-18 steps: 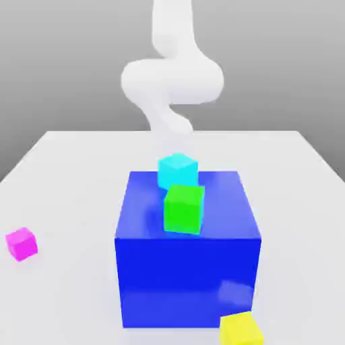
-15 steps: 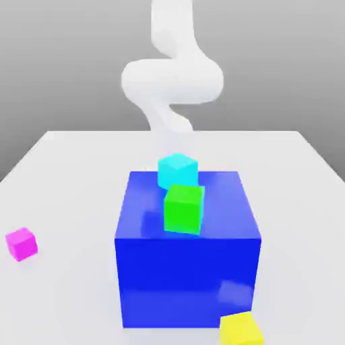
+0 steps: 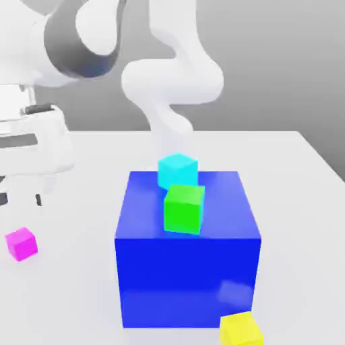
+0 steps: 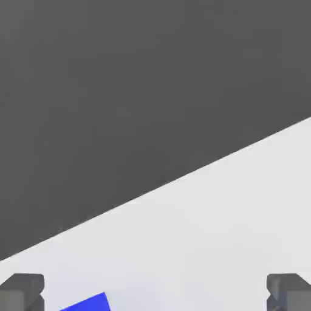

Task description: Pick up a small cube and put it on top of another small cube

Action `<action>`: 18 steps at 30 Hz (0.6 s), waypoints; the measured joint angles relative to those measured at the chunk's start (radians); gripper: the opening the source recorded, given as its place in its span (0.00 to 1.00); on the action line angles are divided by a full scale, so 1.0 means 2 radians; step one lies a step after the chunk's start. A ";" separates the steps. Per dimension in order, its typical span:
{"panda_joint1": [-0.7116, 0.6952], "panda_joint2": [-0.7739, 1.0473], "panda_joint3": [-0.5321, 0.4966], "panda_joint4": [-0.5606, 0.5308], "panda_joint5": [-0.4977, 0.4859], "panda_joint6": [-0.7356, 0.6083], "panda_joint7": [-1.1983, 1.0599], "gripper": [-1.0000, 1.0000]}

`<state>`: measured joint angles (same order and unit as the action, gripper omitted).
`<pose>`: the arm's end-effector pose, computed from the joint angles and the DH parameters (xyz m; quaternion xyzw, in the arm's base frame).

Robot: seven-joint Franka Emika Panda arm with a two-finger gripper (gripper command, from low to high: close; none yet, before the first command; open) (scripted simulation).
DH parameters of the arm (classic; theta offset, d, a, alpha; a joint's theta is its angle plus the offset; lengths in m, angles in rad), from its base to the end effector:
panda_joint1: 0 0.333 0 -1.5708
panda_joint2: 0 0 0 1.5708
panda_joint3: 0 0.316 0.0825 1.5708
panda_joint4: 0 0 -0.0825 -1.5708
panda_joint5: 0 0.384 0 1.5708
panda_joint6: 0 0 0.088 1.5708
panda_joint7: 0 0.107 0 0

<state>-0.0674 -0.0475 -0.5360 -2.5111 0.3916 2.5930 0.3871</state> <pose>0.3852 -0.2733 0.3063 -0.7842 0.6054 -0.0712 0.1163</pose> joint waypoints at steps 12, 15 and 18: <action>-0.103 0.164 -0.021 -0.041 0.036 0.106 -0.057 0.50; -0.142 0.200 0.027 -0.030 0.087 0.129 -0.096 0.50; -0.183 0.231 0.076 -0.020 0.127 0.149 -0.127 0.00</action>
<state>-0.4327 0.4148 -0.3837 -2.5515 0.6463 2.8918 0.1337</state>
